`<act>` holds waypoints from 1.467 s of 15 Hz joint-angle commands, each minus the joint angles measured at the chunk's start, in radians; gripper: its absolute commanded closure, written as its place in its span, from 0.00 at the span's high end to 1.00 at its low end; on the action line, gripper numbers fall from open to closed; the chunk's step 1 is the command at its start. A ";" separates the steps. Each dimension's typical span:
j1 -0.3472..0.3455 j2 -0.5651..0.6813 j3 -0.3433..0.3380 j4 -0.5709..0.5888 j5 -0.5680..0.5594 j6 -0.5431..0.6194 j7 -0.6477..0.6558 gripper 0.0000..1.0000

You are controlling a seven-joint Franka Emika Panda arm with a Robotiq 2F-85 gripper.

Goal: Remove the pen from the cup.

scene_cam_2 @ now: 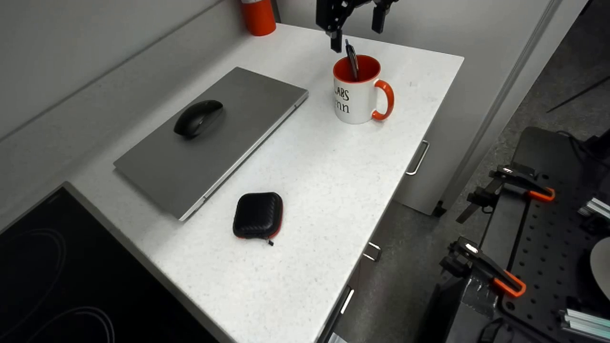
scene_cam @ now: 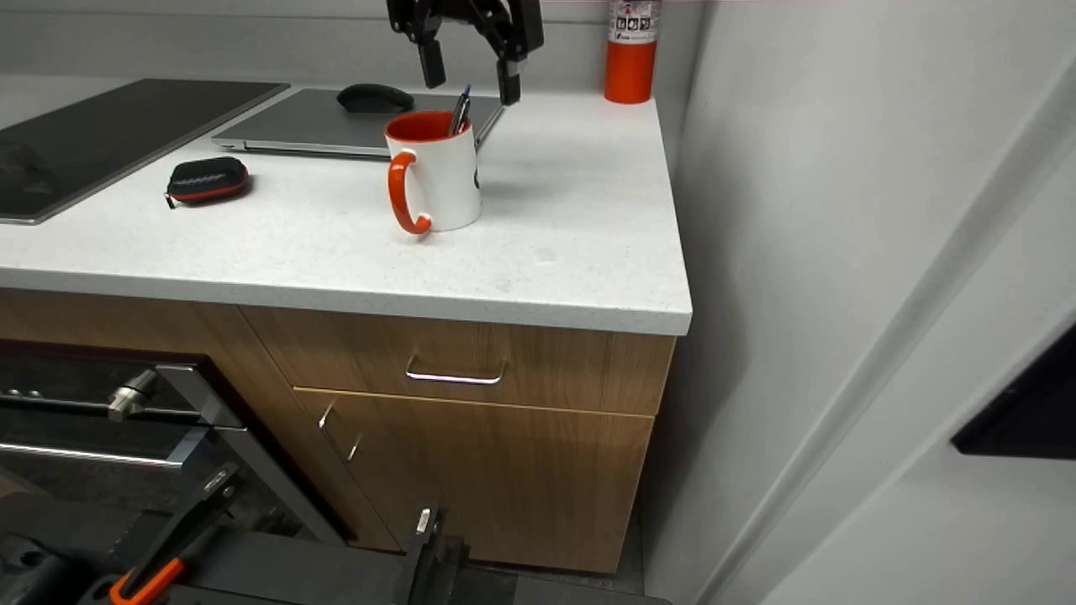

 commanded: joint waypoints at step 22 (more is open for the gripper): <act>0.000 0.064 0.005 0.064 0.116 -0.002 0.055 0.03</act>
